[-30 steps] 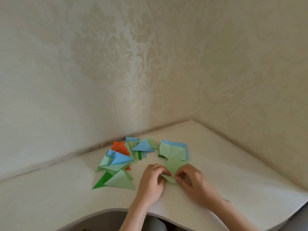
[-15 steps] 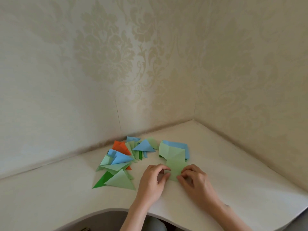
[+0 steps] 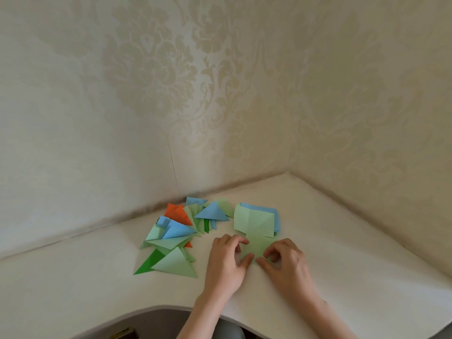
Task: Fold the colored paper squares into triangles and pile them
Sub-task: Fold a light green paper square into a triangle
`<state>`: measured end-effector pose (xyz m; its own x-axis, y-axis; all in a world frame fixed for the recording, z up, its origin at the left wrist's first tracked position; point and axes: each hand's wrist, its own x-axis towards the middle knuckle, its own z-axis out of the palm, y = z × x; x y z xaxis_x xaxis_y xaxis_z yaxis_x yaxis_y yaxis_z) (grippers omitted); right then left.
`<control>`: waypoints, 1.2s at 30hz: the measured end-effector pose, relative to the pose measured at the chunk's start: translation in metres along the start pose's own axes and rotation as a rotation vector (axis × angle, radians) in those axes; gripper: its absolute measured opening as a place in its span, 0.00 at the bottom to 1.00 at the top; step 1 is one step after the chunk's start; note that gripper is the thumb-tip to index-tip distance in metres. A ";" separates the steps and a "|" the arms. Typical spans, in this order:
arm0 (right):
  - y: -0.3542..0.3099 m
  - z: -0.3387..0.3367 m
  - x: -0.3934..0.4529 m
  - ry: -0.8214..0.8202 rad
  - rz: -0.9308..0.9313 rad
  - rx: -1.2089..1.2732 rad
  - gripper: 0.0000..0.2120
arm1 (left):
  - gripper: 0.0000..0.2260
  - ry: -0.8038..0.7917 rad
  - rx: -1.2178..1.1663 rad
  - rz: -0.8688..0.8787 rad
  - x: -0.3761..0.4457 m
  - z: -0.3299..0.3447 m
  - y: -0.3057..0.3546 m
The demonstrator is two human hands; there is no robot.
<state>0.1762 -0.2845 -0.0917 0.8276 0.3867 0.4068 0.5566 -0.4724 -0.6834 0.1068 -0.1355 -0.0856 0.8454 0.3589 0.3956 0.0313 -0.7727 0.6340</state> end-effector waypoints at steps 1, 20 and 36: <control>-0.001 -0.001 0.000 -0.011 0.014 0.015 0.13 | 0.10 0.000 -0.014 -0.020 0.000 -0.001 0.000; -0.001 -0.031 0.012 -0.218 0.077 -0.042 0.20 | 0.16 -0.148 0.087 0.156 0.006 -0.016 -0.009; -0.016 -0.026 -0.017 -0.199 -0.216 -0.051 0.08 | 0.12 -0.064 0.324 0.301 -0.030 -0.030 0.003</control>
<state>0.1556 -0.3039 -0.0722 0.6618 0.6282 0.4091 0.7255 -0.3994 -0.5604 0.0650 -0.1326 -0.0757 0.8734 0.0680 0.4822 -0.0638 -0.9657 0.2517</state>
